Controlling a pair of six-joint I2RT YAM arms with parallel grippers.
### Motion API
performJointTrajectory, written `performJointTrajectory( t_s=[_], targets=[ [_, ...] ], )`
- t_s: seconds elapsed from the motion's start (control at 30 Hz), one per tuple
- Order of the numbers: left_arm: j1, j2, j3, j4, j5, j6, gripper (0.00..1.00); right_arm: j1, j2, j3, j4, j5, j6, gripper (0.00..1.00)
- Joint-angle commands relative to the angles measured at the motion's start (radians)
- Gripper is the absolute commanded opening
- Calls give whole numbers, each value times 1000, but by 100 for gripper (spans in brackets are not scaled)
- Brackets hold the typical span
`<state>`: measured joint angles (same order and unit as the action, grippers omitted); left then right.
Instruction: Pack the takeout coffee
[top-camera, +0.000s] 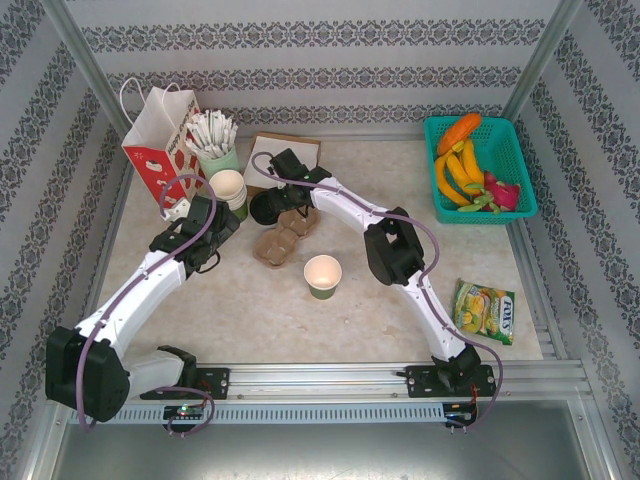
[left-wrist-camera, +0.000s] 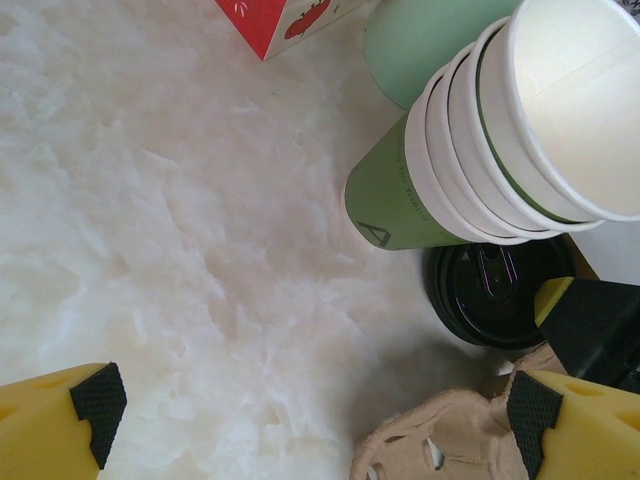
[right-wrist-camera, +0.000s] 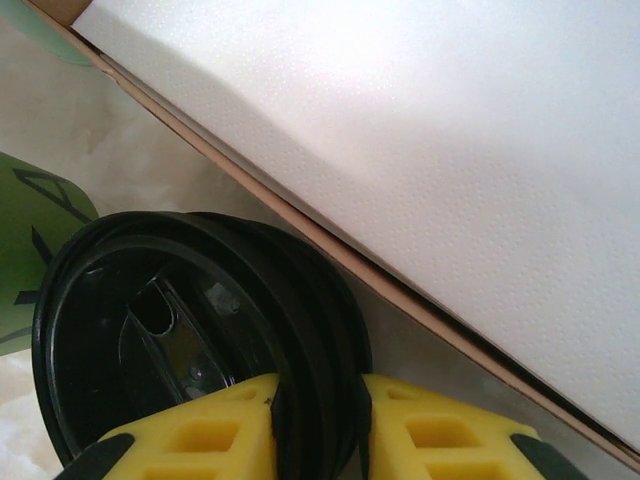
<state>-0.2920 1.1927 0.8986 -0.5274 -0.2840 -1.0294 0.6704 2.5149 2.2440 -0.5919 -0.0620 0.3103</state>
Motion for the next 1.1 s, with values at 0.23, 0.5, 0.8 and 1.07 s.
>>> performJointTrajectory(
  t_s=[0.23,0.5,0.8,1.07],
  targets=[
    [17,31,25,-40,23,17,100,18,-73,-10,21,76,-85,24],
    [17,33,17,-33,42,25,100,31,-103,-18,27,113,-133,22],
    [20,39,35,28,137,136,100,41,-196,-140,141,165,-213,16],
    [40,130,218,-15,355,486,100,66,-339,-317,247,232,-336,15]
  ],
)
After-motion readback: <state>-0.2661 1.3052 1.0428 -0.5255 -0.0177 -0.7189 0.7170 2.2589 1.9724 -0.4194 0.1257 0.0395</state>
